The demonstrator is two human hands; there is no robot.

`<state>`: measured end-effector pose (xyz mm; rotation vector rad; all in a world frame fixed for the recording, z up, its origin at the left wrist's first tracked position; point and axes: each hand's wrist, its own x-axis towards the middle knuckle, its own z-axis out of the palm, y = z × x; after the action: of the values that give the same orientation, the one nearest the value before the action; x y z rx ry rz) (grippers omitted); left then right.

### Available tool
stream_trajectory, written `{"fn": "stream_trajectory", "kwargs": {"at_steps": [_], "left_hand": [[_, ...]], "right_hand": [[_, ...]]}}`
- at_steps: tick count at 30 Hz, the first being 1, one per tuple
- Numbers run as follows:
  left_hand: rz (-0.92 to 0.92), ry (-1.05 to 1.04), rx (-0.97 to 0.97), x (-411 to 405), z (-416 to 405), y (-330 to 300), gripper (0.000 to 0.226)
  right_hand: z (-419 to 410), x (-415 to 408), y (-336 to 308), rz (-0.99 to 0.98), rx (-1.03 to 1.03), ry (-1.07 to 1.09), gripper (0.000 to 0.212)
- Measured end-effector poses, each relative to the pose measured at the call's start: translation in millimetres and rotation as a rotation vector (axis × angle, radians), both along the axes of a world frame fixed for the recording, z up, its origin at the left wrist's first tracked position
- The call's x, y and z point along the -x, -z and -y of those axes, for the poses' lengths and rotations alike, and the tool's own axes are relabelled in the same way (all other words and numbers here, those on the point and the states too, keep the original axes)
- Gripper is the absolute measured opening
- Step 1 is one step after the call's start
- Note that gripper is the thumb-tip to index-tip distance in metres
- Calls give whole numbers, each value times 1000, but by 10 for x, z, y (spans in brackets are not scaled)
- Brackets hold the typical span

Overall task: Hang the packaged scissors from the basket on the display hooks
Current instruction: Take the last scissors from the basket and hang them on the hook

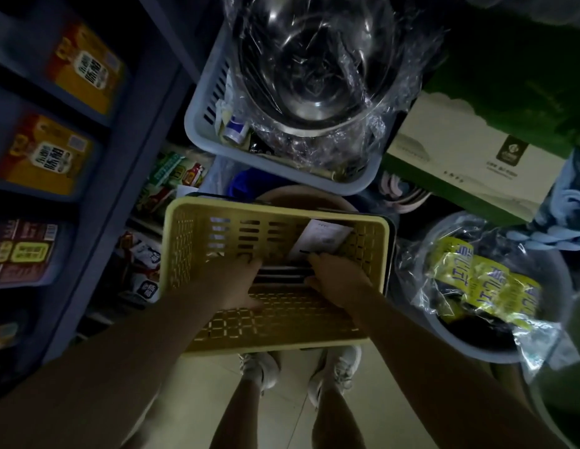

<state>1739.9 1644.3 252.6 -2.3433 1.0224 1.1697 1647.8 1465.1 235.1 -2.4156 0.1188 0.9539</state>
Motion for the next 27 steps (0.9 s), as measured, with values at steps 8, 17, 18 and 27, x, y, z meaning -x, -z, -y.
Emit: {"fn": "stream_trajectory", "kwargs": {"at_steps": [8, 17, 18, 27], "left_hand": [[61, -16, 203, -4, 97, -42, 18], [117, 64, 207, -76, 138, -371, 21], [105, 15, 252, -96, 139, -434, 20], [-170, -654, 823, -120, 144, -661, 25]], "right_hand": [[110, 6, -211, 304, 235, 16, 51], [-139, -205, -206, 363, 740, -666, 49], [-190, -239, -234, 320, 736, -666, 44], [-51, 73, -591, 351, 7, 462, 12]]}}
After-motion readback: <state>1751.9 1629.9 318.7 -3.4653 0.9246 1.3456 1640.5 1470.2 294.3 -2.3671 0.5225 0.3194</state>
